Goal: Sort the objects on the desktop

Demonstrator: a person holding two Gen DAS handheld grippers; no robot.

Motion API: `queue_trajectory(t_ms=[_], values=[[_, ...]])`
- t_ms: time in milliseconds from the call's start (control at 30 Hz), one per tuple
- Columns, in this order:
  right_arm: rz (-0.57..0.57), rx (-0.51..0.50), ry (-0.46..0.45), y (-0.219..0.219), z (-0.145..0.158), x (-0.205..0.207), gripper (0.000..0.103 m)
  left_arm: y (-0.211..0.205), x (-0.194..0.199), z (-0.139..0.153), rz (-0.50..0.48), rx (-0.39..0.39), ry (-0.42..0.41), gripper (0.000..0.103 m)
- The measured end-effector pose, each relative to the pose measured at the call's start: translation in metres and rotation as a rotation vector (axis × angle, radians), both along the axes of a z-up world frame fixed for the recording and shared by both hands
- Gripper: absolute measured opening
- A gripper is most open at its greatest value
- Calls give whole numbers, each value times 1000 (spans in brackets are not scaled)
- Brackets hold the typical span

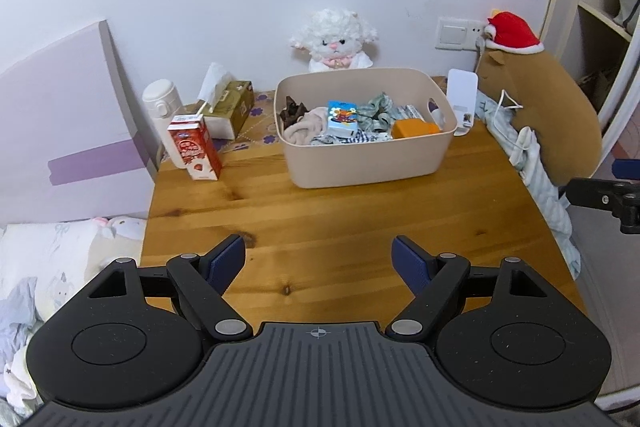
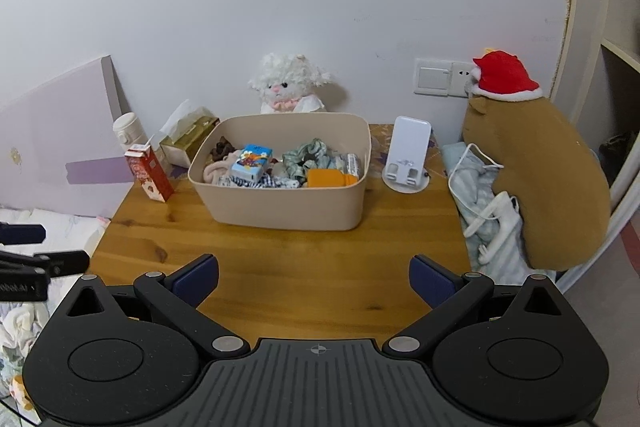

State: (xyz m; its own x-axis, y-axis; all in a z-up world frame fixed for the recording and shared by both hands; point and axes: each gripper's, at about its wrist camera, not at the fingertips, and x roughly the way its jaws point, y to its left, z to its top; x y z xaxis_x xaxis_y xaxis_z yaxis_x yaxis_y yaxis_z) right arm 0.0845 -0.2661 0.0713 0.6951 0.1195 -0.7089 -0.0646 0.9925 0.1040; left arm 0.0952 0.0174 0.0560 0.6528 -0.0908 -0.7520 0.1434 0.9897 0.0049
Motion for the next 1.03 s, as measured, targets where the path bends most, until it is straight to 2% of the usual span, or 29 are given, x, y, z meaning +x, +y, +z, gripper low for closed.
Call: queue_trajectory(t_ms=[133,667,833,1033], values=[[-2,-5,-1,2,6,-21,103,3,-21,6,-6,22,-3,82],[-2,-24,14,2,25,-75,103,2,-84,38,-72,13,-25,82],[-4,-32,14,0,33,-86,103,-3,-98,43,-107,36,-36,82],[-9,-34,9,-2,39,-91,103,-4,-99,40,-126,20,-9,82]])
